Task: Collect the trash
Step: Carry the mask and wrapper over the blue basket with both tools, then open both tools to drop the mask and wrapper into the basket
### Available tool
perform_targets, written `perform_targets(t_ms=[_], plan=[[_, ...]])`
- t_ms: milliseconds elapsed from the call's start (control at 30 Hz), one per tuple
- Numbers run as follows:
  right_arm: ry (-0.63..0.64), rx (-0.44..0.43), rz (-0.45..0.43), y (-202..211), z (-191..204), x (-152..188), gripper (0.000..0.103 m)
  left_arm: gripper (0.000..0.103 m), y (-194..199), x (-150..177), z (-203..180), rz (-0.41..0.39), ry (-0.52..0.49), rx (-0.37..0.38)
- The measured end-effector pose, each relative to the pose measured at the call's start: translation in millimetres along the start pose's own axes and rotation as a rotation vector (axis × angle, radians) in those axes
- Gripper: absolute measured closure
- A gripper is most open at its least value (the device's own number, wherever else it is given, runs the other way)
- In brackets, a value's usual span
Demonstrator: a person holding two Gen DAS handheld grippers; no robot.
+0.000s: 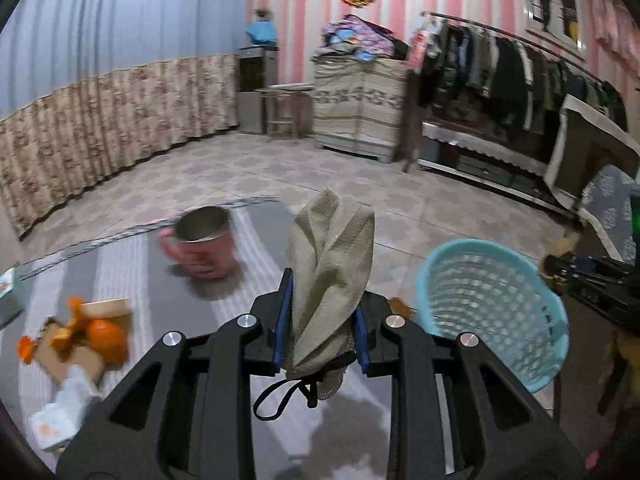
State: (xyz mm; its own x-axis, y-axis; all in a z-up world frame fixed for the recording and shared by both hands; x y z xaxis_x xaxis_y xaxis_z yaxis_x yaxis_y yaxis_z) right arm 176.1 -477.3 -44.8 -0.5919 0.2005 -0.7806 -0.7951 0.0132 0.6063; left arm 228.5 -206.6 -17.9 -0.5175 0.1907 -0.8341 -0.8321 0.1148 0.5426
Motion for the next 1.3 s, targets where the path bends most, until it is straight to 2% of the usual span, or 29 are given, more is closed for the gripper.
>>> perform_targets(t_ms=[200,467,500,600,733,800,1000,1100,1133,1167,1300], plan=[[-0.066,-0.020,-0.026,3.1,-20.5,0.7,0.072,0.077,-8.2,7.2,-65.8,0.006,-0.073,0.089],[-0.124,-0.010,-0.054,8.0,-42.3,3.7,0.072,0.071,-28.6,14.7,-129.3,0.042,-0.153,0.150],[-0.129,-0.011,-0.058,8.7,-45.4,3.6,0.072,0.069,-30.7,13.5,-133.7,0.047,-0.155,0.154],[-0.151,-0.014,-0.054,5.8,-53.1,6.3,0.072,0.048,-40.5,9.0,-145.2,0.068,-0.163,0.161],[-0.152,-0.021,-0.044,1.8,-52.3,8.3,0.072,0.033,-42.4,-0.1,-142.6,0.060,-0.149,0.124],[-0.138,-0.027,-0.033,-2.5,-45.4,8.2,0.072,0.020,-39.3,-4.3,-133.6,0.041,-0.129,0.088],[-0.103,-0.067,0.004,-19.2,-26.0,7.7,0.071,0.011,-30.2,-9.6,-92.4,0.004,-0.068,0.003],[-0.095,-0.078,0.010,-26.8,-17.0,9.7,0.067,0.008,-24.1,-11.9,-71.3,-0.017,-0.042,-0.035],[-0.093,-0.084,0.011,-27.5,-14.9,10.8,0.058,0.006,-22.5,-12.3,-66.4,-0.022,-0.036,-0.046],[-0.090,-0.087,0.008,-28.0,-11.9,11.2,0.045,0.006,-20.8,-12.6,-60.6,-0.026,-0.029,-0.056],[-0.057,-0.072,-0.028,-20.9,0.4,7.8,0.028,0.006,-14.9,-11.8,-33.0,-0.026,-0.001,-0.087]])
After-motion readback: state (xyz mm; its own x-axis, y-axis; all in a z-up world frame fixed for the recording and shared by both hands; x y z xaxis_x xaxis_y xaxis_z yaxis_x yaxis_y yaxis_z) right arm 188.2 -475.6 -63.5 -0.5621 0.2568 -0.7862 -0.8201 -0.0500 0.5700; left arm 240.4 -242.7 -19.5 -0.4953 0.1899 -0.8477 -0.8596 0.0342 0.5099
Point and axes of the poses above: each gripper's, at about its wrist camera, not at the fingertips, and y roughly against the way its jaws point, z to its left, x to its underside, the point moved 1 cm from there along -y, roughly the way its jaws point, and after that the axes turned 14 degrees about -x, right-handed, at the moved point
